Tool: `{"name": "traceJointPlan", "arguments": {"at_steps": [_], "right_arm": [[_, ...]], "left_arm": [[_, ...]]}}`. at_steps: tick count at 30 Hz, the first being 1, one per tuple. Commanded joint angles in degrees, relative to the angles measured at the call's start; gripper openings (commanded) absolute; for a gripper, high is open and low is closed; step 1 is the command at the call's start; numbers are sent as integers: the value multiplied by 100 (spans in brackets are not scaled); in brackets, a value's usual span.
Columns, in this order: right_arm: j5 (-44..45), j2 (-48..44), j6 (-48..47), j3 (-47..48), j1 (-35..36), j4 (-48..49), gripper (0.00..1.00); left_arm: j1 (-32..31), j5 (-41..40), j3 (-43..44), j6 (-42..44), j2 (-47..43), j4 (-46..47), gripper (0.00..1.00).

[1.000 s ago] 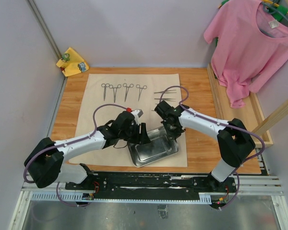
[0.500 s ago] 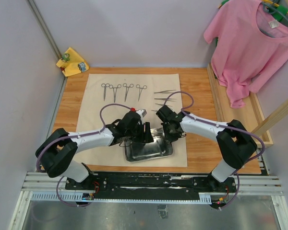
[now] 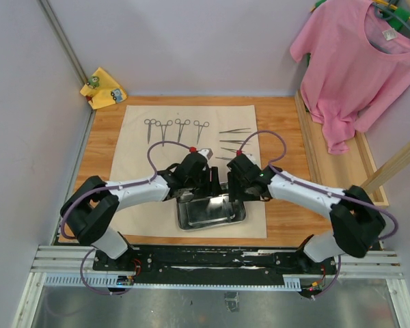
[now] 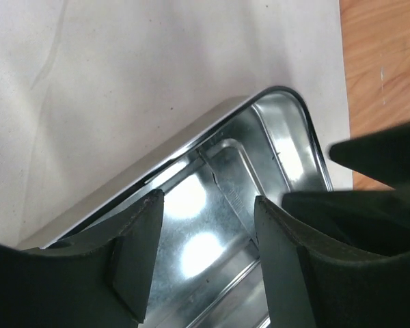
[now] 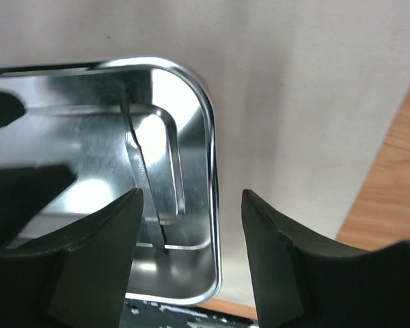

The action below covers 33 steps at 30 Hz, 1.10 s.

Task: Open and lay out the surgical kit
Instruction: Adjust the medical item in the container.

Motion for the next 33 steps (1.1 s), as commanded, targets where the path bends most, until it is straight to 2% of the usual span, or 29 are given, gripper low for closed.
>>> {"name": "traceJointPlan", "arguments": {"at_steps": [1, 4, 8, 11, 20, 33], "right_arm": [[381, -1242, -166, -317, 56, -215, 62], [520, -1975, -371, -570, 46, -332, 59], [797, -2492, -545, -1126, -46, -190, 28], [570, -2521, -675, -1432, -331, -21, 17], [-425, -1559, -911, -1454, -362, 606, 4], [-446, -1635, -411, -1805, 408, 1023, 3]], "left_arm": [[-95, -286, 286, -102, 189, -152, 59], [-124, -388, 330, -189, 219, -174, 59], [-248, -594, 517, -297, 384, -281, 58], [-309, -755, 573, -396, 416, -295, 57], [-443, -1010, 792, -540, 757, -449, 57], [-465, -1238, 880, -496, 820, -766, 58]]}}
